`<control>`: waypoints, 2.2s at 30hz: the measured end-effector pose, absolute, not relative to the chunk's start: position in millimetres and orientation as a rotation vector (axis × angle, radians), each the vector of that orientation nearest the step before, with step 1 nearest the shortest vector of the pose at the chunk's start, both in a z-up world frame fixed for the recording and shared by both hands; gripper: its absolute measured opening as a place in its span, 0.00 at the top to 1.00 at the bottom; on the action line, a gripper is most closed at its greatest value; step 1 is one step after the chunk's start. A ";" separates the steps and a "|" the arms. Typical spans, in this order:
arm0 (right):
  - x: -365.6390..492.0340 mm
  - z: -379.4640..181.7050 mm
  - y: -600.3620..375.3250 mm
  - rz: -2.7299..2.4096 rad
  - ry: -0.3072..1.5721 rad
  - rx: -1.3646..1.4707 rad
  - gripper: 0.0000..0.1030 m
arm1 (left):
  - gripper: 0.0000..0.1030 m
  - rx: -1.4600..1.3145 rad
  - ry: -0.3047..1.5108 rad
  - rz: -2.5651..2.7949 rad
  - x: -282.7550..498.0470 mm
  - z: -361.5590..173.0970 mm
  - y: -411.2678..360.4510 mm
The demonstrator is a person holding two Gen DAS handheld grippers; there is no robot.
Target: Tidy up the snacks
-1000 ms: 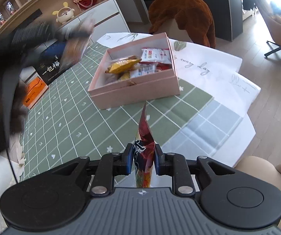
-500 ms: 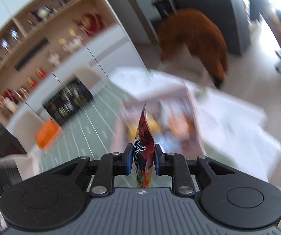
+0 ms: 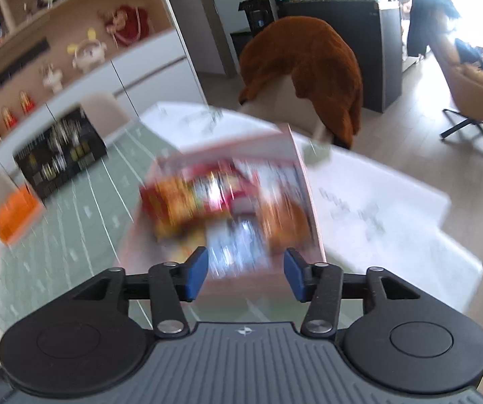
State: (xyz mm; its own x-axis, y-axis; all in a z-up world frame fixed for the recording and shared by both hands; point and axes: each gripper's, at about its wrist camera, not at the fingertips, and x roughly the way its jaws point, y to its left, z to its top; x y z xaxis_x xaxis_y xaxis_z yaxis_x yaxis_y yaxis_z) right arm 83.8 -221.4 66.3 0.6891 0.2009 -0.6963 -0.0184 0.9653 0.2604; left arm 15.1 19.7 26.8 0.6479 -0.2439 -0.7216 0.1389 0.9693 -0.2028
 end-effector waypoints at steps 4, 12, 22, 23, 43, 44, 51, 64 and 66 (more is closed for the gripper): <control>51.2 25.0 -209.2 0.098 0.855 0.209 0.49 | 0.43 -0.072 0.788 -0.198 11.1 17.1 6.0; 16.5 -2.2 -186.3 0.083 0.778 0.126 0.27 | 0.40 0.071 0.686 -0.145 11.8 4.8 -22.5; 15.5 -16.5 -188.6 -0.045 0.732 0.050 0.01 | 0.40 0.063 0.670 -0.126 12.4 2.3 -24.3; 15.3 -16.7 -188.3 -0.045 0.730 0.050 0.01 | 0.40 0.063 0.669 -0.126 12.3 2.2 -24.2; 8.5 -20.1 -187.5 -0.054 0.694 0.055 0.00 | 0.39 0.060 0.666 -0.123 12.6 2.1 -24.2; 8.5 -20.1 -187.6 -0.054 0.694 0.055 0.00 | 0.39 0.059 0.666 -0.123 12.6 2.1 -24.2; 8.4 -20.0 -187.7 -0.054 0.695 0.055 0.00 | 0.39 0.059 0.666 -0.123 12.6 2.1 -24.0; 8.3 -20.1 -187.7 -0.054 0.695 0.056 0.00 | 0.39 0.060 0.666 -0.123 12.6 2.0 -24.0; 8.4 -20.1 -187.7 -0.054 0.695 0.056 0.00 | 0.39 0.060 0.666 -0.123 12.6 2.0 -24.0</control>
